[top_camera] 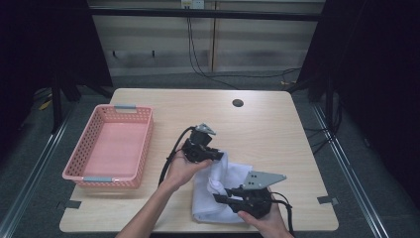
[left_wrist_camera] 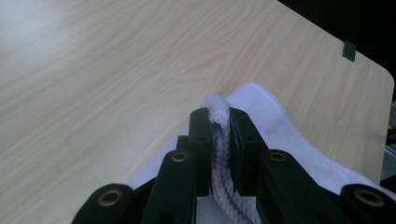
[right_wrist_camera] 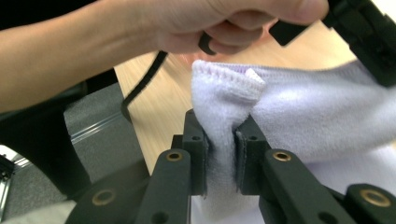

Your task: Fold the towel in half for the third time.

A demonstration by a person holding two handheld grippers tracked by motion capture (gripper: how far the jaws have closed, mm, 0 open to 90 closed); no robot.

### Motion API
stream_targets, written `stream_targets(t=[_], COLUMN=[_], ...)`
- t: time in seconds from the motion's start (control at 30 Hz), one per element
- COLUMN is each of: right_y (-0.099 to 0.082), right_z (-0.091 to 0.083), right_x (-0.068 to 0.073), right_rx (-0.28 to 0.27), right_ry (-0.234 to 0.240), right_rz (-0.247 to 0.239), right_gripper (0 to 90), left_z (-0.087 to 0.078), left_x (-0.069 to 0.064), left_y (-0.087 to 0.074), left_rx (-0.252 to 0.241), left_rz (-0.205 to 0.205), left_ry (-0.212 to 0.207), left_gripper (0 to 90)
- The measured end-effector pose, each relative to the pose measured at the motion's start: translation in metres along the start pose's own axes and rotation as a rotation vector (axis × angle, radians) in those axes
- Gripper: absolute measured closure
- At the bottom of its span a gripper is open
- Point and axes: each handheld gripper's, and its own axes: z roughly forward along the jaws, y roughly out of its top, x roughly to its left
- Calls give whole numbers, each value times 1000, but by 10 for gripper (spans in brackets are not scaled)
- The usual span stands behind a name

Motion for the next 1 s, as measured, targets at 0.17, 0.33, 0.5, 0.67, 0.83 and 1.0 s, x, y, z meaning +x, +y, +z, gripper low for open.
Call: stream_targets(t=[0.17, 0.33, 0.5, 0.67, 0.83, 1.0], right_y=[-30, -51, -61, -47, -16, 12], right_z=[-17, -33, -52, -66, -46, -5], right_x=[-9, -18, -19, -33, -69, -97], right_rx=[45, 114, 127, 65, 56, 80], right_ry=[-38, -77, -111, -175, -252, -265], right_rz=[41, 69, 92, 95, 99, 93], right_gripper=[749, 666, 413, 321, 317, 325], left_z=[31, 47, 33, -2, -25, -37], left_x=[-6, -7, -14, -13, -17, -33], left_y=[-3, 0, 2, -13, -55, -99], left_rx=[34, -14, -66, -102, -74, -14], left_rz=[-9, -49, -22, -11, 29, 47], left_ry=[-21, -96, -95, -51, -60, -65], left_gripper=[792, 727, 527, 460, 620, 614])
